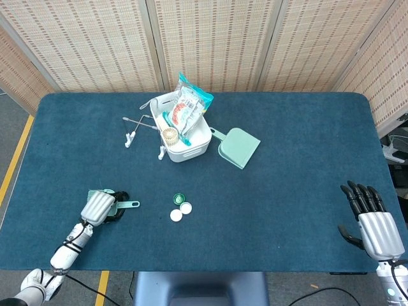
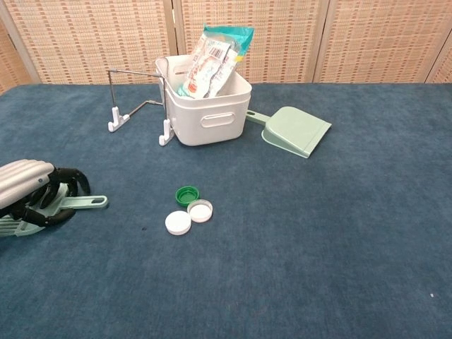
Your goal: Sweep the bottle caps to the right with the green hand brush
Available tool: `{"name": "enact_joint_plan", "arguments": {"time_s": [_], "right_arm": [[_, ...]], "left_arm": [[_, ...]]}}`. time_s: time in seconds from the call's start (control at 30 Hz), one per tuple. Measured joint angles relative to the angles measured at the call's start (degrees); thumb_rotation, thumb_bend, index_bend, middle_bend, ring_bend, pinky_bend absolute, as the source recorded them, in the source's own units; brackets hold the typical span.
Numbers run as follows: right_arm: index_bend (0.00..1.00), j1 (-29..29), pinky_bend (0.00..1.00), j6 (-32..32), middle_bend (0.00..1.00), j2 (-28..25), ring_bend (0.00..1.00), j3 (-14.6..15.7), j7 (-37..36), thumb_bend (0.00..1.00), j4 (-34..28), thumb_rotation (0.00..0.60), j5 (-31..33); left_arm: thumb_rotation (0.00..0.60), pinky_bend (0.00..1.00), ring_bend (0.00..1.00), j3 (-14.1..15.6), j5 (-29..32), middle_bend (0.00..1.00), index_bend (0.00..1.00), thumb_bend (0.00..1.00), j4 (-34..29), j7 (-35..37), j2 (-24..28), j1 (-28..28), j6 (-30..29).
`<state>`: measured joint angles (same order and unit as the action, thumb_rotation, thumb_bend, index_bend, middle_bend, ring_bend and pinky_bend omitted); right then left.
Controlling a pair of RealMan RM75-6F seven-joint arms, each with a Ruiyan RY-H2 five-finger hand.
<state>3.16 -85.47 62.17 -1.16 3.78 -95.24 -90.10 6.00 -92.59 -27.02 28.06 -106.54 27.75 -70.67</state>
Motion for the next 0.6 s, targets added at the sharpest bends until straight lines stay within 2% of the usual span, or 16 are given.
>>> {"name": "enact_joint_plan", "arguments": {"time_s": [0.07, 0.13, 0.4, 0.6], "right_arm": [[0.00, 0.06, 0.00, 0.10, 0.00, 0.06, 0.00, 0.05, 0.16, 0.22, 0.02, 0.600, -0.06], [0.00, 0.07, 0.00, 0.14, 0.00, 0.12, 0.00, 0.08, 0.34, 0.22, 0.01, 0.600, -0.07], [0.00, 0.01, 0.00, 0.14, 0.00, 0.09, 0.00, 0.23, 0.87, 0.22, -0.34, 0.600, -0.15], [0.00, 0.01, 0.00, 0.20, 0.00, -0.04, 0.00, 0.34, 0.84, 0.22, -0.45, 0.600, -0.29]], "left_arm": [[0.600, 0.52, 0.03, 0.00, -0.05, 0.00, 0.00, 0.34, -1.58, -0.25, 0.51, 0.05, 0.12], [0.600, 0.48, 0.00, -0.18, -0.15, 0.00, 0.00, 0.33, -3.42, -0.60, 1.05, 0.10, -0.72], [0.600, 0.29, 0.00, -0.84, -1.22, 0.00, 0.00, 0.33, -13.21, -2.18, 4.63, 0.56, -4.45], [0.600, 0.18, 0.00, -1.48, -1.86, 0.00, 0.00, 0.33, -24.84, -7.87, 10.77, 0.86, -6.28]]}}
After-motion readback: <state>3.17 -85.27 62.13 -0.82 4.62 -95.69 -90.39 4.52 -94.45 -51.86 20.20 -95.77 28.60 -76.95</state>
